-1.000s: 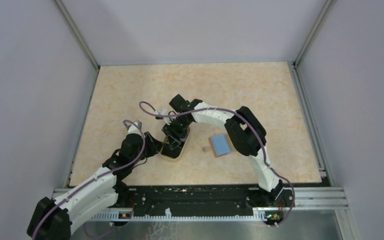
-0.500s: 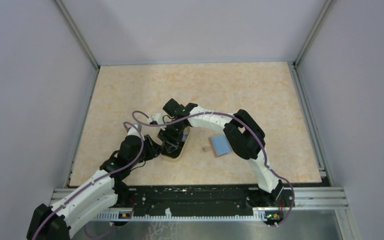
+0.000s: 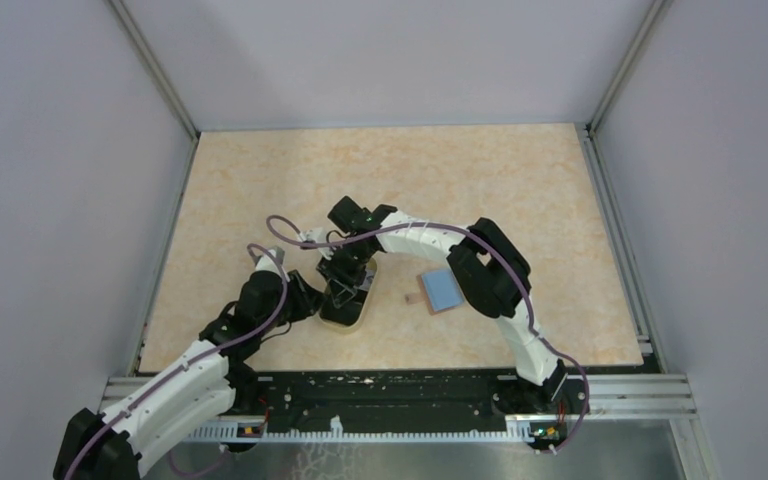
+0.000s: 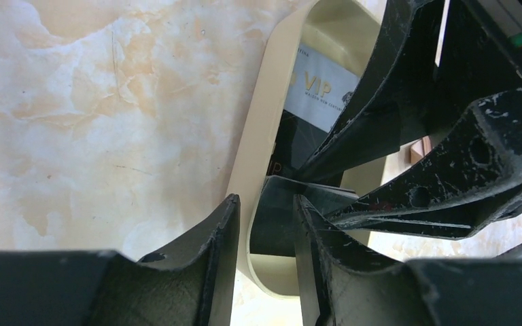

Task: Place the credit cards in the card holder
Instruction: Pick up the credit card from the storage box.

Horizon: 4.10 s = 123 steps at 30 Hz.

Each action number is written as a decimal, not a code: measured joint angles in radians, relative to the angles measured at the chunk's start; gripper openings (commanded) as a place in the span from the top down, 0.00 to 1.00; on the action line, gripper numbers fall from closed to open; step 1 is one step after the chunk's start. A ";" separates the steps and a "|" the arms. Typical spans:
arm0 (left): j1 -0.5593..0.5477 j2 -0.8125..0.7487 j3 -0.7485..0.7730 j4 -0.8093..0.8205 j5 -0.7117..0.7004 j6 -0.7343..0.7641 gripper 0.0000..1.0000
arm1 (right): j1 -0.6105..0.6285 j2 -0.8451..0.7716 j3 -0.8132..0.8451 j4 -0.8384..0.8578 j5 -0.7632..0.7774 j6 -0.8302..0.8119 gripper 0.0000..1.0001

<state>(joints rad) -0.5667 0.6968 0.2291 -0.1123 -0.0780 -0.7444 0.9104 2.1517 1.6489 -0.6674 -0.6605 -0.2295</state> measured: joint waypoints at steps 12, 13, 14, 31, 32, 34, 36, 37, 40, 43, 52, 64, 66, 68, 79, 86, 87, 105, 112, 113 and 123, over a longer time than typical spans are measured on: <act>0.000 -0.027 -0.029 0.007 0.001 -0.011 0.64 | -0.023 0.000 0.000 -0.036 -0.153 0.031 0.55; 0.000 -0.027 -0.029 0.008 0.001 -0.012 0.64 | -0.023 0.000 0.000 -0.041 -0.163 0.031 0.54; 0.000 -0.027 -0.029 0.009 0.002 -0.013 0.64 | -0.024 0.000 0.000 -0.044 -0.168 0.032 0.54; 0.000 -0.032 -0.034 0.024 0.013 -0.015 0.65 | -0.010 0.032 0.000 -0.065 -0.127 0.036 0.54; 0.000 -0.033 -0.035 0.025 0.014 -0.015 0.65 | -0.008 0.039 0.000 -0.065 -0.127 0.041 0.55; 0.000 -0.034 -0.035 0.025 0.016 -0.015 0.65 | -0.006 0.049 0.000 -0.064 -0.135 0.049 0.57; 0.000 -0.037 -0.035 0.025 0.016 -0.015 0.65 | -0.006 0.050 0.000 -0.061 -0.135 0.056 0.59; 0.000 -0.039 -0.036 0.025 0.016 -0.015 0.65 | -0.005 0.050 0.000 -0.059 -0.136 0.058 0.61; 0.000 -0.046 -0.036 0.024 0.016 -0.015 0.65 | -0.005 0.050 0.000 -0.058 -0.139 0.063 0.66; 0.000 -0.056 -0.036 0.022 0.016 -0.015 0.65 | -0.006 0.050 0.000 -0.058 -0.149 0.068 0.65; 0.000 -0.083 -0.035 0.007 0.016 -0.014 0.65 | -0.043 0.050 0.000 -0.059 -0.193 0.075 0.62; 0.000 -0.091 -0.035 -0.002 0.015 -0.014 0.65 | -0.083 0.050 0.000 -0.063 -0.210 0.075 0.65; 0.000 -0.097 -0.035 -0.002 0.015 -0.014 0.65 | -0.089 0.050 0.000 -0.062 -0.211 0.075 0.67; 0.000 -0.101 -0.035 -0.002 0.015 -0.014 0.65 | -0.093 0.050 0.000 -0.060 -0.214 0.077 0.70; 0.000 -0.107 -0.035 -0.010 0.016 -0.014 0.63 | -0.126 0.050 0.000 -0.040 -0.212 0.093 1.00; 0.000 -0.166 -0.035 -0.026 0.031 -0.002 0.50 | -0.154 0.021 -0.028 0.007 -0.185 0.091 1.00; 0.000 -0.181 -0.035 -0.026 0.037 0.000 0.47 | -0.157 0.007 -0.043 0.023 -0.183 0.091 1.00; 0.000 -0.437 -0.221 0.393 0.378 0.065 0.15 | -0.291 -0.208 -0.078 -0.032 -0.528 -0.142 1.00; 0.000 -0.455 -0.221 0.828 0.529 0.091 0.15 | -0.312 -0.307 -0.096 -0.328 -0.634 -0.458 1.00; 0.000 -0.441 -0.221 0.871 0.549 0.094 0.16 | -0.311 -0.324 -0.113 -0.349 -0.646 -0.481 1.00; 0.000 -0.177 -0.221 0.949 0.540 0.076 0.22 | -0.310 -0.362 -0.192 -0.347 -0.694 -0.476 1.00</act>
<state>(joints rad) -0.5667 0.5194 0.0078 0.8371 0.4622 -0.6689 0.6003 1.7893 1.4574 -1.0145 -1.3544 -0.7059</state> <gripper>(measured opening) 0.810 0.006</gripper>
